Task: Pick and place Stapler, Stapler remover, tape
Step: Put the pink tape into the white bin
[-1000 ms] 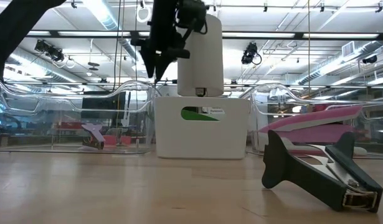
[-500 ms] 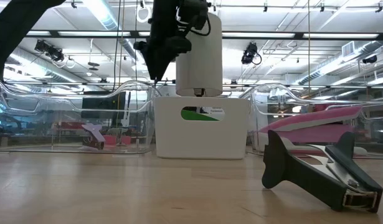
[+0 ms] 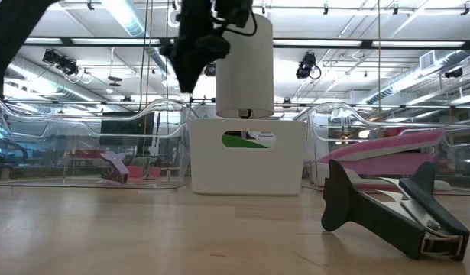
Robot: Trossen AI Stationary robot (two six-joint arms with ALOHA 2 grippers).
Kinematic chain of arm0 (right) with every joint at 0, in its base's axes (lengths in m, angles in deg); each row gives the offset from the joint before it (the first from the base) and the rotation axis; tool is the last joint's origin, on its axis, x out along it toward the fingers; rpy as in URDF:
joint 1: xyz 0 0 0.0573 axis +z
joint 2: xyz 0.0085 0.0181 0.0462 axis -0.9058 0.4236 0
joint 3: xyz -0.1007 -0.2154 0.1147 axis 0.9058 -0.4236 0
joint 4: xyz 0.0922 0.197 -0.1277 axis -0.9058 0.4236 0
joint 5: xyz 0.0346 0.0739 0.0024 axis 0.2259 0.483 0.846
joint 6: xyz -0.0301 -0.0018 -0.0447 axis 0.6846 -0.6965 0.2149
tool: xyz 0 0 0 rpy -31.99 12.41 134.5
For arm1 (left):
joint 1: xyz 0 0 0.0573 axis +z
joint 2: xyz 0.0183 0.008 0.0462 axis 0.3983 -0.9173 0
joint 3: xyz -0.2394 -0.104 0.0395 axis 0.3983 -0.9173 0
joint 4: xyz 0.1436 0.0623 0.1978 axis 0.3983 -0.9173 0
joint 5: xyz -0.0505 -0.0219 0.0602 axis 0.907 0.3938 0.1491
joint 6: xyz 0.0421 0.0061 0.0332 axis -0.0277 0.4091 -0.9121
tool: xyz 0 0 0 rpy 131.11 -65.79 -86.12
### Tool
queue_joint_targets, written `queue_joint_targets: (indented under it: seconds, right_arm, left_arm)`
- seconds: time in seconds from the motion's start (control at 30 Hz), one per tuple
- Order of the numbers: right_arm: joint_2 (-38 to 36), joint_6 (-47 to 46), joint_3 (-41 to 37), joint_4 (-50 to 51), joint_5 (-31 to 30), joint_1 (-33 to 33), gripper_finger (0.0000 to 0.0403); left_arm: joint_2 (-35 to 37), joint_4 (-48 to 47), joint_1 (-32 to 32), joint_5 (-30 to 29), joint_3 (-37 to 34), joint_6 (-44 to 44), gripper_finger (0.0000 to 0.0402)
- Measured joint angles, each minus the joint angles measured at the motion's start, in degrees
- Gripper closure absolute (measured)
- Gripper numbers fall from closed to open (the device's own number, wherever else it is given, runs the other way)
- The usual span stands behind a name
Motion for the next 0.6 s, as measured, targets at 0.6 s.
queue_joint_targets:
  seconds: [0.6]
  right_arm:
    - [0.0, -0.28, 0.0, 3.2, -4.43, -0.94, 0.0296]
  left_arm:
    - [27.8, 24.8, 16.57, 2.88, -44.65, -3.91, 0.0287]
